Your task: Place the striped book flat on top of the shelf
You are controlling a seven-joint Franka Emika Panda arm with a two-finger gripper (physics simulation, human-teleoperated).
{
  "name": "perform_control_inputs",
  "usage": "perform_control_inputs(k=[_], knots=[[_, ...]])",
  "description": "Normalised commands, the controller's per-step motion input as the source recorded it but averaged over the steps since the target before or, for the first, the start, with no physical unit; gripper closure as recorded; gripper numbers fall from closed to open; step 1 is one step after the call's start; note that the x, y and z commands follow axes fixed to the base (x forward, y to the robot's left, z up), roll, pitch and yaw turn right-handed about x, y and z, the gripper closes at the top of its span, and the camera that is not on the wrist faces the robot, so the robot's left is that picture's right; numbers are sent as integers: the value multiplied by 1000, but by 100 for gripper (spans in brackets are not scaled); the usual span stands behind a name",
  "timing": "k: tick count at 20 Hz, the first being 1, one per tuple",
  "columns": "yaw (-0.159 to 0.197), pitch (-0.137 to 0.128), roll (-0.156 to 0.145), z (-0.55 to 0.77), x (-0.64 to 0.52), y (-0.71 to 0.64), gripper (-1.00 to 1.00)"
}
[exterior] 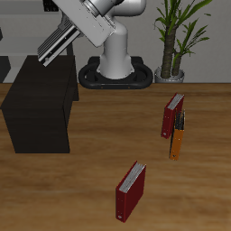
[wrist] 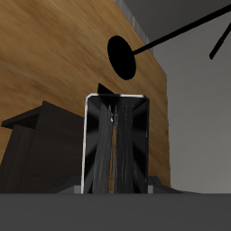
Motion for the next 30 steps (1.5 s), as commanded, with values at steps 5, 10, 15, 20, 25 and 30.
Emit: perform_control_inputs(k=[5, 10, 15, 20, 25, 30], knots=[[-5, 17, -99, -167, 22, -384, 100], [-14, 38, -72, -202, 59, -259, 100], [-3, 44, -63, -223, 151, -268, 100], [0, 90, -43, -372, 110, -296, 100], [3, 106, 20, -449, 204, 0, 100], [-12, 203, 125, -593, 363, 103, -100]])
